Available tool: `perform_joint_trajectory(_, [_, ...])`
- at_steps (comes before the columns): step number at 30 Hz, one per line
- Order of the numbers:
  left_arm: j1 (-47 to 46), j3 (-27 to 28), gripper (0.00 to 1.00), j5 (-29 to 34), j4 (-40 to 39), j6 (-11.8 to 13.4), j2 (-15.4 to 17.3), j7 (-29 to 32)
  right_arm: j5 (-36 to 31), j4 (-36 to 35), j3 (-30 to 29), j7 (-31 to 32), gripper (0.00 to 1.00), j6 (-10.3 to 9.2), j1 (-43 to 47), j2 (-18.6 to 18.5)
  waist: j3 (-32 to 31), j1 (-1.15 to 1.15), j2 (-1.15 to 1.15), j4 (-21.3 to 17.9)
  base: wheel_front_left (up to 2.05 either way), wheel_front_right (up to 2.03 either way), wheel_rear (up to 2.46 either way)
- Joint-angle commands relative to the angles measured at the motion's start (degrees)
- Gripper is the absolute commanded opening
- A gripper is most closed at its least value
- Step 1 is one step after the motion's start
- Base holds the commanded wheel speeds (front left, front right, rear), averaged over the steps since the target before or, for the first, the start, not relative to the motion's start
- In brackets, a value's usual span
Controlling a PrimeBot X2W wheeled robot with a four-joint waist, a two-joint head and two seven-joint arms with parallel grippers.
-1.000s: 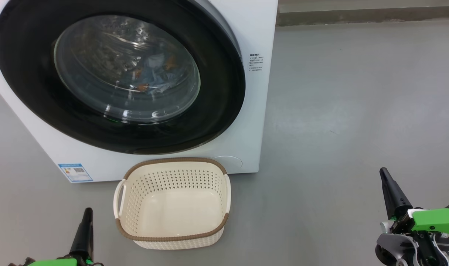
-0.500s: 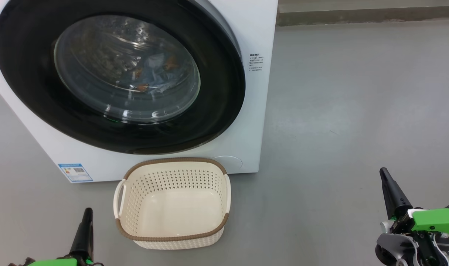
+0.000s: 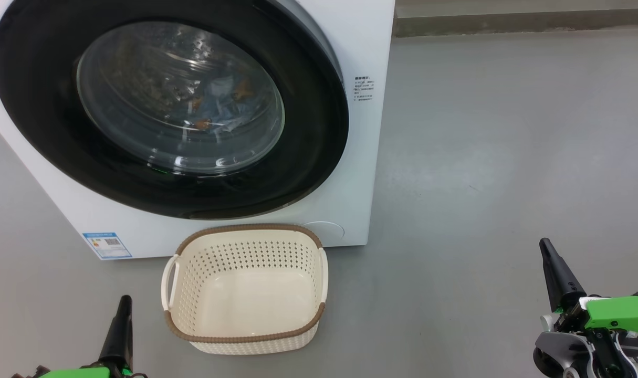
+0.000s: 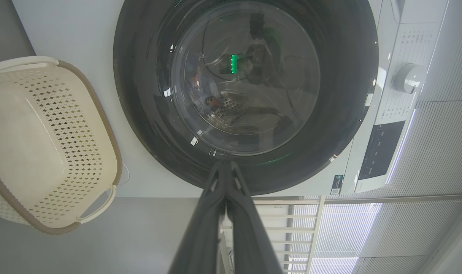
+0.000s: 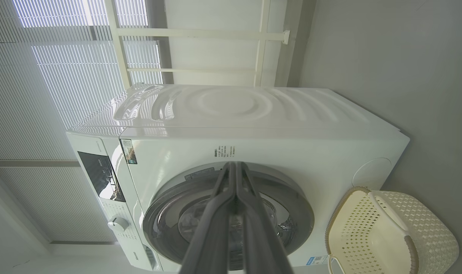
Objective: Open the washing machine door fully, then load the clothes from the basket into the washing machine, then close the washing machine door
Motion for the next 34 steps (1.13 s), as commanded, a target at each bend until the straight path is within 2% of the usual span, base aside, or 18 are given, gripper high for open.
perform_joint_trajectory(1, [-2.64,1.89,0.0,-0.43,-1.77,0.02,0.51,0.42,-0.06,-1.73,1.14,0.27,0.0,0.1,-0.32,-0.56,0.0,0.0,0.0,0.0,0.0,0.0,0.0])
perform_joint_trajectory(34, [-2.64,1.88,0.0,-0.44,-1.78,0.02,0.51,0.41,-0.12,-1.73,1.07,0.32,0.0,0.1,-0.33,-0.52,0.0,0.0,0.0,0.0,0.0,0.0,0.0])
